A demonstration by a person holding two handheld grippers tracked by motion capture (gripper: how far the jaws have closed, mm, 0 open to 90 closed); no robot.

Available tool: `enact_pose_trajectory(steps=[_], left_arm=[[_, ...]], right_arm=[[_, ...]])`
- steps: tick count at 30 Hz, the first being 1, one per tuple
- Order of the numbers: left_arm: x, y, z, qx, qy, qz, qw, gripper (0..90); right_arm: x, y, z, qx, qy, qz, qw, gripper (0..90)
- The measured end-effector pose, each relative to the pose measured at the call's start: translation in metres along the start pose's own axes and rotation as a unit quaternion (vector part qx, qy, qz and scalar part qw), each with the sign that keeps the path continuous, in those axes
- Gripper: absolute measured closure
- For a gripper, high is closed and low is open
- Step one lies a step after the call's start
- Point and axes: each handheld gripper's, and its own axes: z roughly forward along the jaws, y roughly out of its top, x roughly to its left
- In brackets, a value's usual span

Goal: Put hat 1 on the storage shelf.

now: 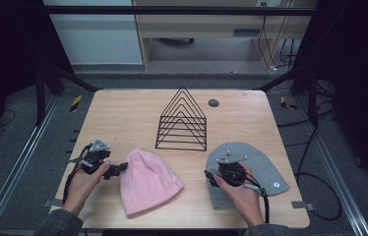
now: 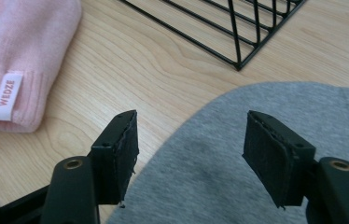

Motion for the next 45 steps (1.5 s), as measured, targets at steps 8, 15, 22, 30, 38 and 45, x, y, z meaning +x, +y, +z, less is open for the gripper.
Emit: enact_pose_trajectory(steps=[8, 15, 22, 30, 38, 45], left_arm=[[-0.002, 0.016, 0.006, -0.006, 0.006, -0.014, 0.9999, 14.9], [-0.004, 0.02, 0.016, 0.006, -0.009, -0.019, 0.9998, 20.5], [-0.005, 0.015, 0.015, 0.007, -0.009, -0.019, 0.9998, 29.4], [-0.004, 0.012, 0.026, 0.036, -0.031, -0.013, 0.9988, 35.1], [-0.009, 0.01, 0.032, 0.055, -0.051, 0.001, 0.9972, 50.2], [-0.014, 0.009, 0.036, 0.068, -0.054, 0.012, 0.9961, 59.1]], right_arm=[[-0.004, -0.008, 0.001, 0.006, -0.007, 0.017, 0.9998, 39.9], [-0.005, -0.008, 0.001, 0.01, -0.011, 0.03, 0.9995, 37.0], [-0.004, -0.005, -0.003, 0.007, -0.01, 0.044, 0.999, 36.1], [-0.002, -0.005, -0.002, 0.018, -0.01, 0.036, 0.9992, 33.9], [0.001, -0.006, 0.002, 0.026, -0.01, 0.028, 0.9992, 32.0], [0.001, -0.006, 0.002, 0.03, -0.012, 0.027, 0.9991, 30.7]])
